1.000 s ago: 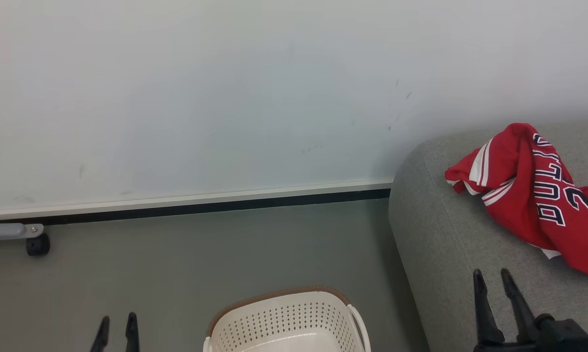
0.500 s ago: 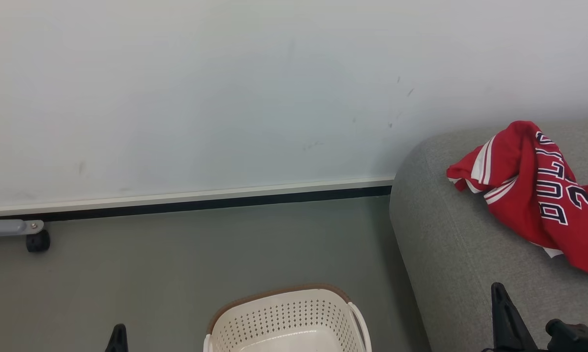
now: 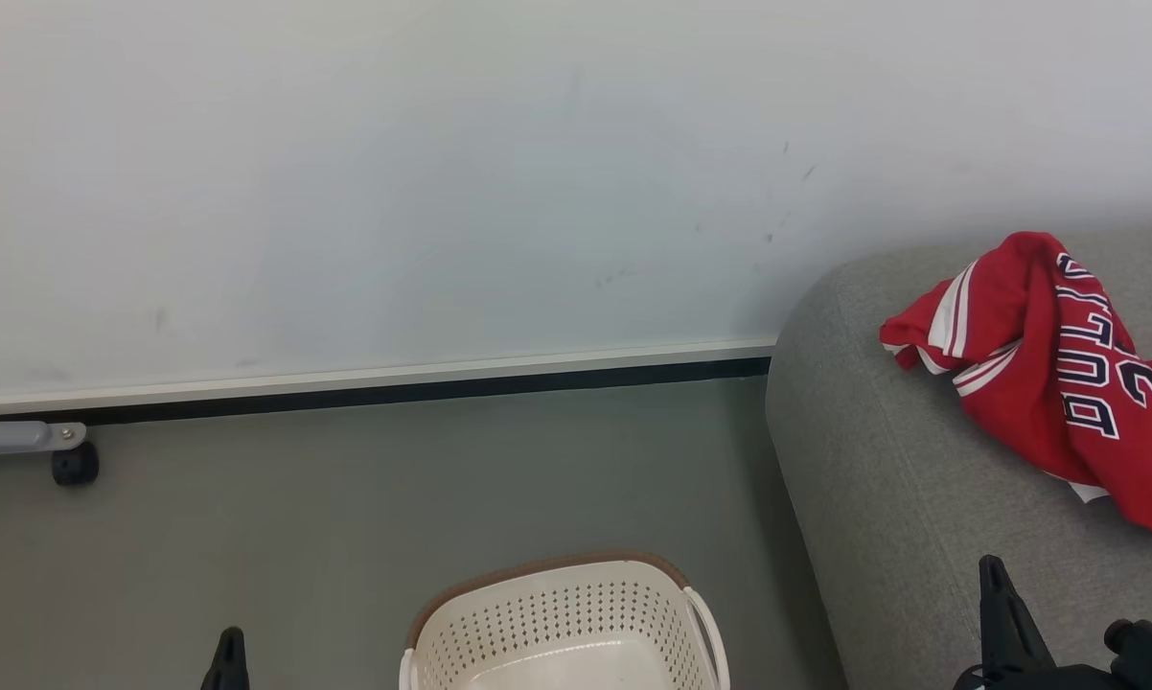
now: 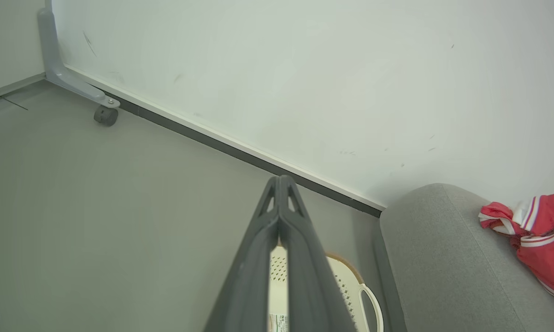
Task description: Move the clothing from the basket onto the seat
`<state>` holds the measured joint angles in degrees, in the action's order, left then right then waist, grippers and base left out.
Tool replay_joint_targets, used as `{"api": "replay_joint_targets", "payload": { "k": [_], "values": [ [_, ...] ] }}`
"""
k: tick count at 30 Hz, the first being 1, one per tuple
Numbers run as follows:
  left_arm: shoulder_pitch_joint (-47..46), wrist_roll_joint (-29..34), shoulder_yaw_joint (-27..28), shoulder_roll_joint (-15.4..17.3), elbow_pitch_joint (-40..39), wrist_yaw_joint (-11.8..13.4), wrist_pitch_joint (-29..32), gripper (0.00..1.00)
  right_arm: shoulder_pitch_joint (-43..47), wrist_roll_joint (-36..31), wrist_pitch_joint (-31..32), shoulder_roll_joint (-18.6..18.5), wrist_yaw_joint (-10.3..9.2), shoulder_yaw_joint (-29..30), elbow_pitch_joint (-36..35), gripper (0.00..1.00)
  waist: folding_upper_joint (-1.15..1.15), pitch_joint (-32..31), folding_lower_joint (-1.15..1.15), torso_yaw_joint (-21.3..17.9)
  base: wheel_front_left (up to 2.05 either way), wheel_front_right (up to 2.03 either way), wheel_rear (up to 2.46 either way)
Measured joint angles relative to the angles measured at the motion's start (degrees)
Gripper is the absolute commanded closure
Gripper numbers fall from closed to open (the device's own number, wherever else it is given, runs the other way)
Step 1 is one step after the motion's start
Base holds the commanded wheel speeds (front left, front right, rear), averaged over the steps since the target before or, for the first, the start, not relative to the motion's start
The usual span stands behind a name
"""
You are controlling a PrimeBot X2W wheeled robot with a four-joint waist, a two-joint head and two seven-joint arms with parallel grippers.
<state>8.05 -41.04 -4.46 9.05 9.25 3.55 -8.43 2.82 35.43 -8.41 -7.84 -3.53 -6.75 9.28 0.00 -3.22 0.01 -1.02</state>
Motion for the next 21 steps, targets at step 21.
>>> {"api": "replay_joint_targets", "payload": {
  "k": [21],
  "values": [
    [-3.7, -15.6, 2.8, -2.0, 2.3, -3.1, 4.7, 1.00, -2.4, 17.0, 4.7, 1.6, 3.12, 4.5, 2.2, 1.00, 0.00, 1.0, 0.00, 0.3, 0.00, 0.00, 0.00]
  ]
}}
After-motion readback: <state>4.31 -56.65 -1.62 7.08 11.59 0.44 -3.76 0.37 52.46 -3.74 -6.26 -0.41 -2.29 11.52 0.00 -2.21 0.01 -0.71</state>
